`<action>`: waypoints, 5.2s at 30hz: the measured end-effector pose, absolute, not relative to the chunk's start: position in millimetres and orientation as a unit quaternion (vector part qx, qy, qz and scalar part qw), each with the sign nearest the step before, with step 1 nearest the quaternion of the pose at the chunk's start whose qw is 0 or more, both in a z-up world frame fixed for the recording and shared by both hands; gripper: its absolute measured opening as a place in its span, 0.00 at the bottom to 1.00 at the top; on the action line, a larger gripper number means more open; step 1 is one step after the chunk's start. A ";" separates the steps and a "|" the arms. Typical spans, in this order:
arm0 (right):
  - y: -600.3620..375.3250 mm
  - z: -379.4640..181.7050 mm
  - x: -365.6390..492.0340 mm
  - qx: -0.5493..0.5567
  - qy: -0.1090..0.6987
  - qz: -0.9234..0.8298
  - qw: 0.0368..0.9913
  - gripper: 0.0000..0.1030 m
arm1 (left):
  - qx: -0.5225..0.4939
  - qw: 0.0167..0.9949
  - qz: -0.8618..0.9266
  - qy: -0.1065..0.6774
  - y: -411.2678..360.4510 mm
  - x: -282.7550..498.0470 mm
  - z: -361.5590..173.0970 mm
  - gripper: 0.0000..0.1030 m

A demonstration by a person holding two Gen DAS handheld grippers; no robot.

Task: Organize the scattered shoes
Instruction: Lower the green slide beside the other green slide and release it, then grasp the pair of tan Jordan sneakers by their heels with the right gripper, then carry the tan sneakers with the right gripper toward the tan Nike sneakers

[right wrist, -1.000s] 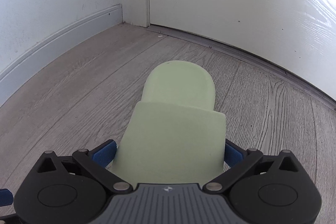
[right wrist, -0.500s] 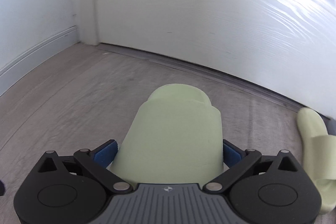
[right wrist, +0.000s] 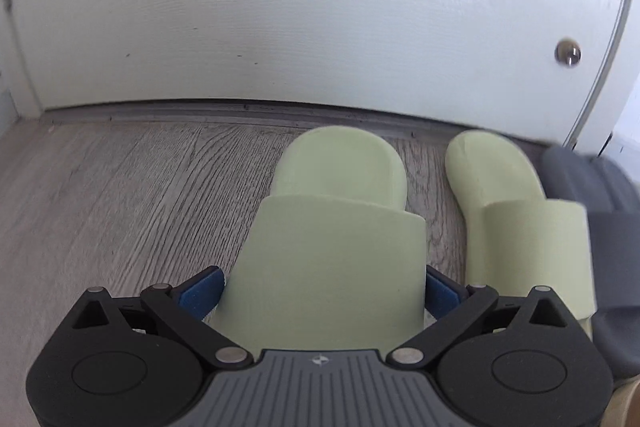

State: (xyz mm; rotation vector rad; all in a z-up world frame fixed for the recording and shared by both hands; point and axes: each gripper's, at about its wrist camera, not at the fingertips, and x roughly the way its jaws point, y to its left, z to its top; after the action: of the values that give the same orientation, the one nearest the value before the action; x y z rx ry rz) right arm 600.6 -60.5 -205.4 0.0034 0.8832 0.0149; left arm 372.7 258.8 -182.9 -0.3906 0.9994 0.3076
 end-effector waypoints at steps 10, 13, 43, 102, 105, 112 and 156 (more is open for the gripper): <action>-81.4 -205.2 629.1 0.039 0.460 -0.030 0.887 0.97 | -0.186 0.847 0.149 0.476 258.0 374.4 -183.8 0.71; -88.1 -205.3 631.9 0.037 0.464 -0.028 0.885 0.97 | -0.185 0.846 0.148 0.477 257.8 375.1 -184.1 0.71; -184.8 -46.2 419.9 -0.017 0.375 -0.072 0.924 0.99 | -0.207 0.879 0.021 0.429 237.2 353.4 -155.7 0.71; -398.8 -180.7 463.5 0.038 0.467 0.072 0.881 0.94 | -0.191 0.882 -0.020 0.429 -175.4 472.9 -130.9 0.72; -382.8 -193.6 468.3 0.004 0.465 0.046 0.884 0.97 | -0.238 0.870 0.003 0.432 -151.0 456.9 -144.5 0.72; -378.4 -196.1 463.6 -0.001 0.445 0.017 0.895 0.78 | -0.262 0.878 0.038 0.399 -121.0 439.3 -131.4 0.72; -575.3 -98.6 226.5 0.105 0.139 -0.217 0.960 0.45 | -0.164 0.933 -0.087 0.310 -188.9 322.7 -50.2 0.72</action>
State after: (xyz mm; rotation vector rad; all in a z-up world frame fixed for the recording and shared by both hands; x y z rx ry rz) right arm 226.5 -575.3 -98.6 0.2119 0.2820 -0.4408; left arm 322.7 -188.9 -50.2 -0.3355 0.6340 -0.1774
